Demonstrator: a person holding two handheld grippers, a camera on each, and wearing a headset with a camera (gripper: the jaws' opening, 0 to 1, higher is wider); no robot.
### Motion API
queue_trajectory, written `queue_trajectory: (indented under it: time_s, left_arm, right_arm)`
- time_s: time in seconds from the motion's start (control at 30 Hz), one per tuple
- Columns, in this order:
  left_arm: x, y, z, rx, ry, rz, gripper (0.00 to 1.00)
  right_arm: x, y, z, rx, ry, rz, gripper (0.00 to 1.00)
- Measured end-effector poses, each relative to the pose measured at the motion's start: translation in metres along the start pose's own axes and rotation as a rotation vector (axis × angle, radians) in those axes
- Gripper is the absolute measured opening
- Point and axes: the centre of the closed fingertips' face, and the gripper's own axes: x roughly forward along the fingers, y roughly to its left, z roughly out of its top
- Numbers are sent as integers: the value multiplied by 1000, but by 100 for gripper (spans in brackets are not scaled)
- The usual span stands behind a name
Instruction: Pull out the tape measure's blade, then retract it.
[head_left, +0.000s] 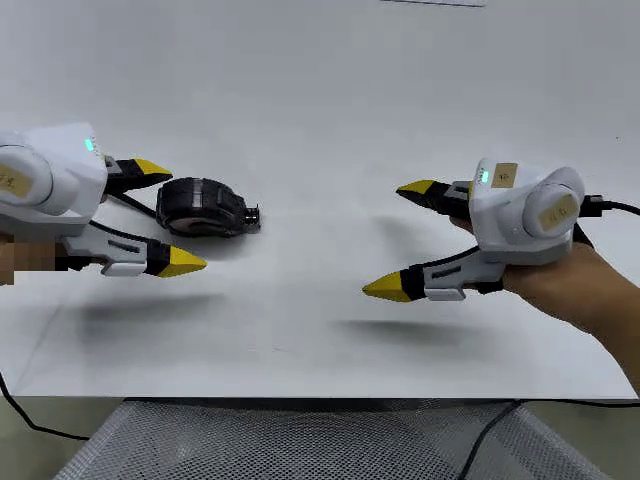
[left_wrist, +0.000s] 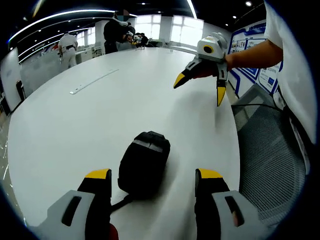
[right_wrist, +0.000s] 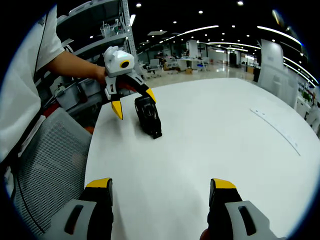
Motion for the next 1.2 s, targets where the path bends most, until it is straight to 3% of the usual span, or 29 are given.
queue_trajectory:
  time_s: [0.33, 0.7, 1.2]
  left_arm:
    - [10, 7, -2, 74, 37, -8, 45]
    - [12, 15, -2, 70, 48, -15, 32]
    - [13, 14, -5, 111, 71, -39, 30]
  right_arm:
    - [16, -1, 2, -6, 4, 34, 77]
    - [34, -3, 8, -22, -2, 64, 76]
    - [61, -9, 21, -57, -30, 67, 69]
